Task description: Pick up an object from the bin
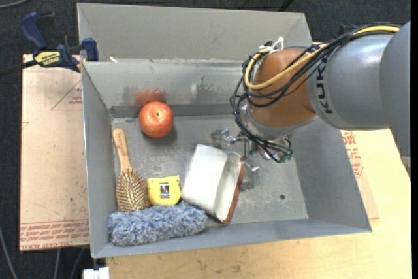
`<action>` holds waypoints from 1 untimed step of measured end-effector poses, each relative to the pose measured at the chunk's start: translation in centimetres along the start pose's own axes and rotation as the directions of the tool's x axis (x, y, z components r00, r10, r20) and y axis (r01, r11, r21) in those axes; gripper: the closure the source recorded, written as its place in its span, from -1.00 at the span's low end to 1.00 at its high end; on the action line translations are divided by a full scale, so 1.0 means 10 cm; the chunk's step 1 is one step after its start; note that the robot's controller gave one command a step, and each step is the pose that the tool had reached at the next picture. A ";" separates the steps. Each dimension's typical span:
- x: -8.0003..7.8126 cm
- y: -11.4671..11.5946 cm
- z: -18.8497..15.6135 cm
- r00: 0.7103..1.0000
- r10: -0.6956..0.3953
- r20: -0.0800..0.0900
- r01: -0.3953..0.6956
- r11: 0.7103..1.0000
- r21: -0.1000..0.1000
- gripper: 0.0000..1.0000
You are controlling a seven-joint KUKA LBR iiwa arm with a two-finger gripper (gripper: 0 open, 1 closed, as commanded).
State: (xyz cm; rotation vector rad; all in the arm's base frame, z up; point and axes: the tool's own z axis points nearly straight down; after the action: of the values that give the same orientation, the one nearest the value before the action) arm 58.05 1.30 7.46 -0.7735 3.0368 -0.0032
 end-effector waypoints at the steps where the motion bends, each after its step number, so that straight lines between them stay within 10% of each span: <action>1: -0.25 0.19 0.00 0.999 0.037 0.020 -0.037 0.999 0.005 1.00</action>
Offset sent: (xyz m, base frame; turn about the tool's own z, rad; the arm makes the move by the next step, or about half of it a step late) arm 0.0000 0.0000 0.0000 0.0000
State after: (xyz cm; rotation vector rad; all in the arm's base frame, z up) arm 59.36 4.22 7.45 -0.7124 3.0303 -0.0032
